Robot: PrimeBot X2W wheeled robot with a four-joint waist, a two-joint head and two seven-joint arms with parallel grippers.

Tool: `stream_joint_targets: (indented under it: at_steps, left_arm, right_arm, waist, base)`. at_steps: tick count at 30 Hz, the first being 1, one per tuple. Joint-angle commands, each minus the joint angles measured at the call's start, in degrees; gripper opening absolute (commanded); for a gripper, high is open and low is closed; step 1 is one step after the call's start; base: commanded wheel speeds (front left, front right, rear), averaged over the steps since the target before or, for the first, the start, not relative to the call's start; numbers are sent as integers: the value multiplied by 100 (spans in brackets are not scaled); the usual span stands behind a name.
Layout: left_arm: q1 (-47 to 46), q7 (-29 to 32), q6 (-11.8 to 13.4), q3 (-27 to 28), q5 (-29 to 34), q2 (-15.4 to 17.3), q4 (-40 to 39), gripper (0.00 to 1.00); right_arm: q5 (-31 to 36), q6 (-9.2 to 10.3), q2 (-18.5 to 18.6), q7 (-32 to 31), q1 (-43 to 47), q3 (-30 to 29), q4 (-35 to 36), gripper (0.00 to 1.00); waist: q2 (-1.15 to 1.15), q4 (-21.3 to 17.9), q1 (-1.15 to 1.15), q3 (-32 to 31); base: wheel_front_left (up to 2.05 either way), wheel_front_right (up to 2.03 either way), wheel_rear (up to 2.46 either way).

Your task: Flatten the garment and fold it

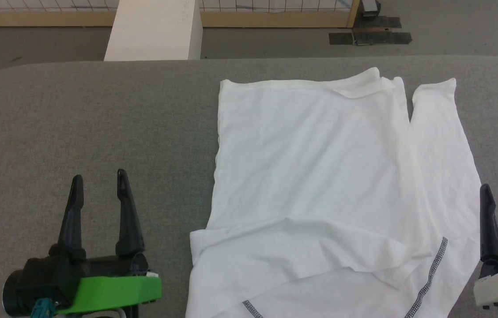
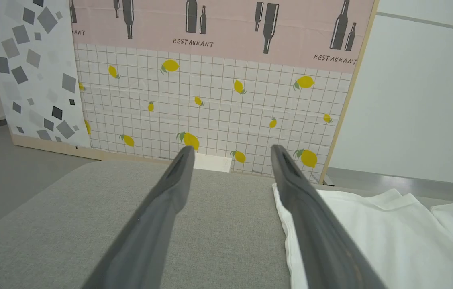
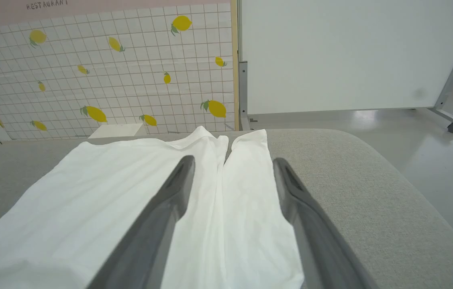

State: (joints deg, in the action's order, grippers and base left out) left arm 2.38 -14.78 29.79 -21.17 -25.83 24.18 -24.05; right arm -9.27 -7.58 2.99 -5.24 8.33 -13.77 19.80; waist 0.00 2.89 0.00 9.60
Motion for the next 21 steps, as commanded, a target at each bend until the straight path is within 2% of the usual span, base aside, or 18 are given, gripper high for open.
stream_joint_targets:
  at_steps: [1, 5, 11, 16, 21]
  left_arm:
    - [92, -21, -120, 75, 116, -84, 8, 100]
    - [48, -21, -437, 260, 323, -382, -24, 100]
    - [-168, -21, -731, 399, 602, -700, -56, 100]
    - [-421, -21, -904, 488, 851, -928, -169, 100]
    - [-626, -21, -1021, 503, 1063, -1048, -229, 100]
  right_arm:
    - [-72, 9, -8, 48, -61, -13, -49, 100]
    - [-221, 9, 203, -8, -650, -46, -35, 100]
    - [-698, 9, 1343, -678, -2049, 86, -165, 100]
    - [-1374, 9, 2303, -1717, -3343, 453, -695, 100]
    - [-1868, 9, 2844, -2466, -4227, 625, -1393, 100]
  waist:
    - [0, -1, 0, 96]
    - [0, -66, 0, 404]
    - [0, -138, 0, 996]
    - [0, -124, 0, 1516]
    - [0, 16, 0, 1968]
  base:
    - [0, 0, 0]
    - [0, 0, 0]
    - [0, 0, 0]
    - [0, 0, 0]
    - [0, 0, 0]
